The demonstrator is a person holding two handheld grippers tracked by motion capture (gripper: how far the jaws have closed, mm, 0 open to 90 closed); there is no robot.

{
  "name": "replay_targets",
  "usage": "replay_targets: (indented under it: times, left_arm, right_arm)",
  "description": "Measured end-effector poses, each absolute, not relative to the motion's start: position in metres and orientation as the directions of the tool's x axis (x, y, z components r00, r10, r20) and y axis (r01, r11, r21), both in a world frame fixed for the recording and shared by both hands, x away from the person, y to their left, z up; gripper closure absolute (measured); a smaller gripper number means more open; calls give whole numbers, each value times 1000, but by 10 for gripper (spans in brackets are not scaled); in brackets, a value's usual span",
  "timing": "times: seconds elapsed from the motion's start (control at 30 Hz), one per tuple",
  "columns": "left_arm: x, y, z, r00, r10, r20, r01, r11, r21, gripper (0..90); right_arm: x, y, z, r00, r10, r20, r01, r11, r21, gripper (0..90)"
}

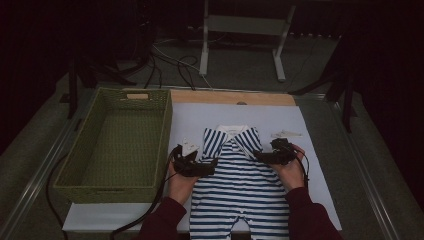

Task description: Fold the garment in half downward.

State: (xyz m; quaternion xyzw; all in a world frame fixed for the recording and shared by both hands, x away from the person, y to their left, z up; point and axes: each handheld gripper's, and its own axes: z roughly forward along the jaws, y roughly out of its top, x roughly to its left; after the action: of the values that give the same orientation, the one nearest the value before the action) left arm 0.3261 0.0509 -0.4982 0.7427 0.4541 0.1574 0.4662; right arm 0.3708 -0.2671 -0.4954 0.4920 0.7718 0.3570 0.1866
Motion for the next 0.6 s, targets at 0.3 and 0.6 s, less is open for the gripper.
replay_targets:
  times: [0.3, 0.6]
  left_arm:
    - [327, 52, -503, 533, 825, -188, 545, -164, 822, 0]
    - [326, 51, -511, 538, 820, -195, 579, -191, 793, 0]
  right_arm:
    - [362, -275, -503, -436, 898, 65, 647, 263, 716, 125]
    - [350, -280, -516, -431, 899, 72, 675, 269, 687, 176]
